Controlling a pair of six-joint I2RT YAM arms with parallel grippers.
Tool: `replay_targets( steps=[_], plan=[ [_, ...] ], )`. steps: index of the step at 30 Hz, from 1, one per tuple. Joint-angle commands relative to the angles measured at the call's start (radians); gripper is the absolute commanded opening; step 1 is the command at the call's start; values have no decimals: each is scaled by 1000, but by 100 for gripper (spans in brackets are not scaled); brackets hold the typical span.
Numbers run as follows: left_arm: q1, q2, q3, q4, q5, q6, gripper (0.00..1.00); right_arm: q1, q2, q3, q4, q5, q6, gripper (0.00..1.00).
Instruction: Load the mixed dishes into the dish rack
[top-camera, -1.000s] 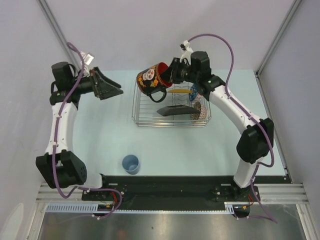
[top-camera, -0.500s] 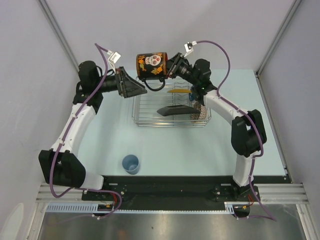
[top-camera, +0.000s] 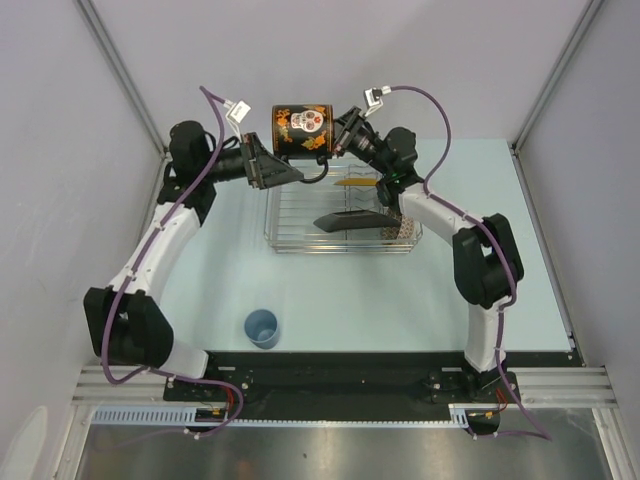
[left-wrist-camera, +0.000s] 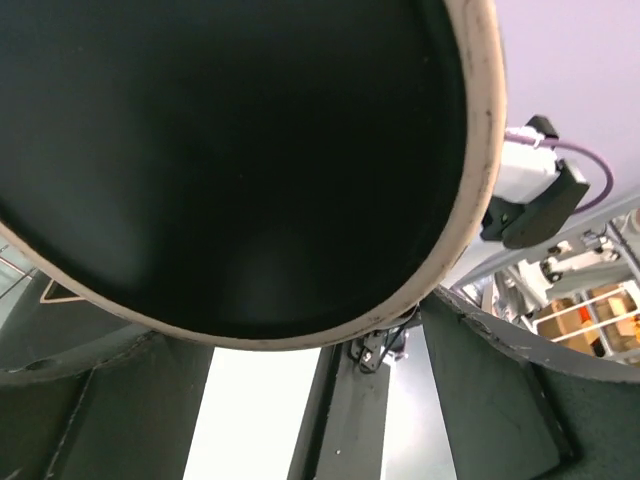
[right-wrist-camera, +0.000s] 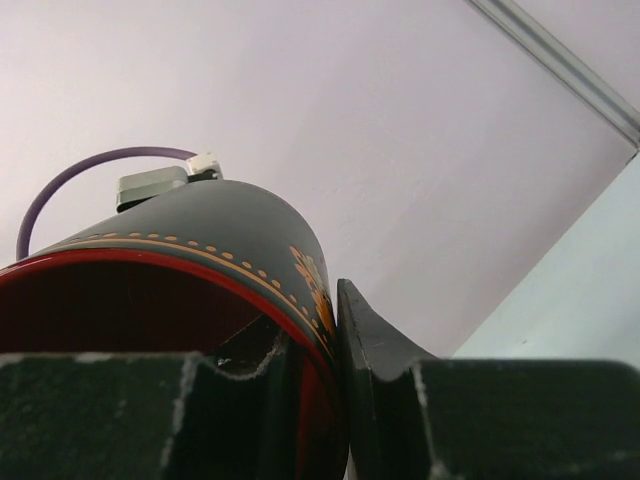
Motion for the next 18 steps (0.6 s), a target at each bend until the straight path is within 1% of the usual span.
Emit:
replay_targets(
  steps=[1, 4, 8, 11, 12, 15, 18],
  plan=[
    [-25, 10, -2, 172, -18, -145, 85, 28, 2, 25, 224, 62, 72, 0],
    [-30, 4, -15, 212, -32, -197, 84, 42, 31, 22, 268, 86, 72, 0],
    [-36, -2, -40, 275, -50, -280, 83, 60, 74, 48, 281, 105, 52, 0],
    [-39, -13, -51, 304, -62, -343, 82, 66, 117, 48, 345, 144, 59, 0],
    [-39, -16, -60, 354, -65, -403, 82, 70, 128, 40, 371, 155, 53, 0],
    [-44, -17, -89, 468, -67, -503, 81, 71, 165, 68, 387, 177, 47, 0],
    [-50, -8, -89, 476, -76, -514, 80, 77, 206, 103, 399, 174, 78, 0]
  ],
)
